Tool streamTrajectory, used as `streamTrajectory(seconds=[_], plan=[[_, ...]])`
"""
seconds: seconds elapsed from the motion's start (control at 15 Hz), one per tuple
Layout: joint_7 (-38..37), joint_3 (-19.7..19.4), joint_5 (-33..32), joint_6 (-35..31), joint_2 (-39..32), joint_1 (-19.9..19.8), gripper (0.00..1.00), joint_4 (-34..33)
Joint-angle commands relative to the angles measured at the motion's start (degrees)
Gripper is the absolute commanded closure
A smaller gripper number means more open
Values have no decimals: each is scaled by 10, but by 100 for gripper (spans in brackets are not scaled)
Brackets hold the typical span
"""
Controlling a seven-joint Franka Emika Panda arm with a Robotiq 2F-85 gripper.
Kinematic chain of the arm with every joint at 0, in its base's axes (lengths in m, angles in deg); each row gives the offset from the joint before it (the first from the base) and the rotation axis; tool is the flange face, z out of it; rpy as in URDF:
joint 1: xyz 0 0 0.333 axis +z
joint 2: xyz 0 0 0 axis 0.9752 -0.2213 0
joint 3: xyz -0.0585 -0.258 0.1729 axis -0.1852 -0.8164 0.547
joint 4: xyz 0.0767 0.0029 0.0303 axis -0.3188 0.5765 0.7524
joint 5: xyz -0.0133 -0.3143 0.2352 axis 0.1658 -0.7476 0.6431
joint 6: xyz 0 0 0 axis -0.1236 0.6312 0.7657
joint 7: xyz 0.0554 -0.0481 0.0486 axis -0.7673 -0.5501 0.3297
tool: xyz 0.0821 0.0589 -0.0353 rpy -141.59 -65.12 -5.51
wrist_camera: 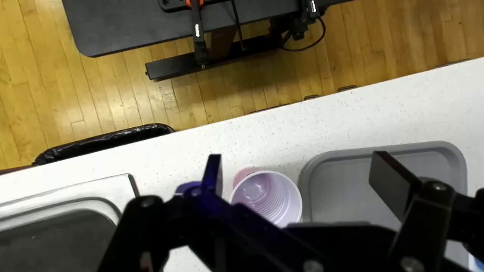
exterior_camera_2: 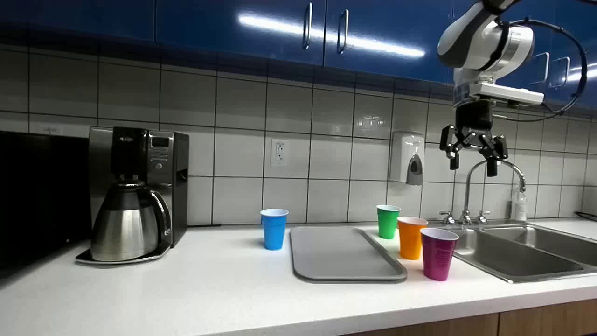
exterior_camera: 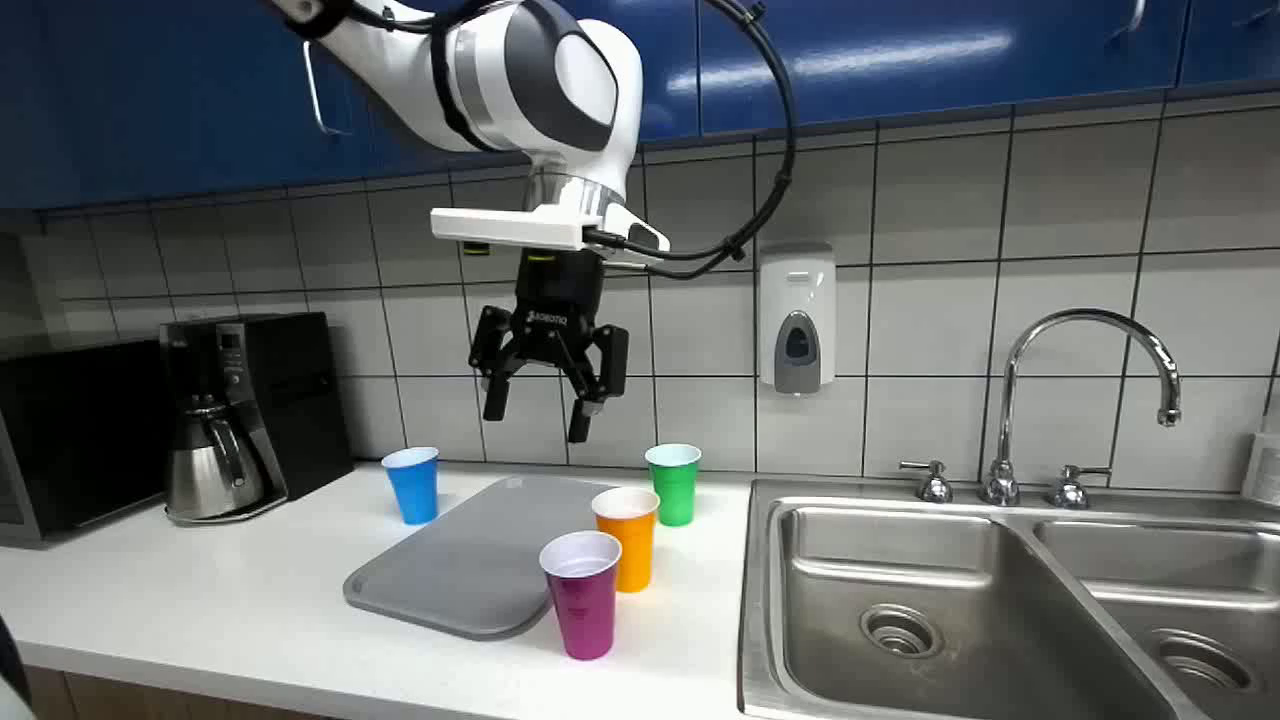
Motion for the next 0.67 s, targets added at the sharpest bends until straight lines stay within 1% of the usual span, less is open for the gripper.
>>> streamTrajectory(seconds=[0.0, 0.2, 0.6], plan=[[3, 11, 3, 1, -2, -12, 0, -1], [3, 11, 3, 1, -2, -12, 0, -1], [44, 12, -2, -11, -31, -7, 0, -16]])
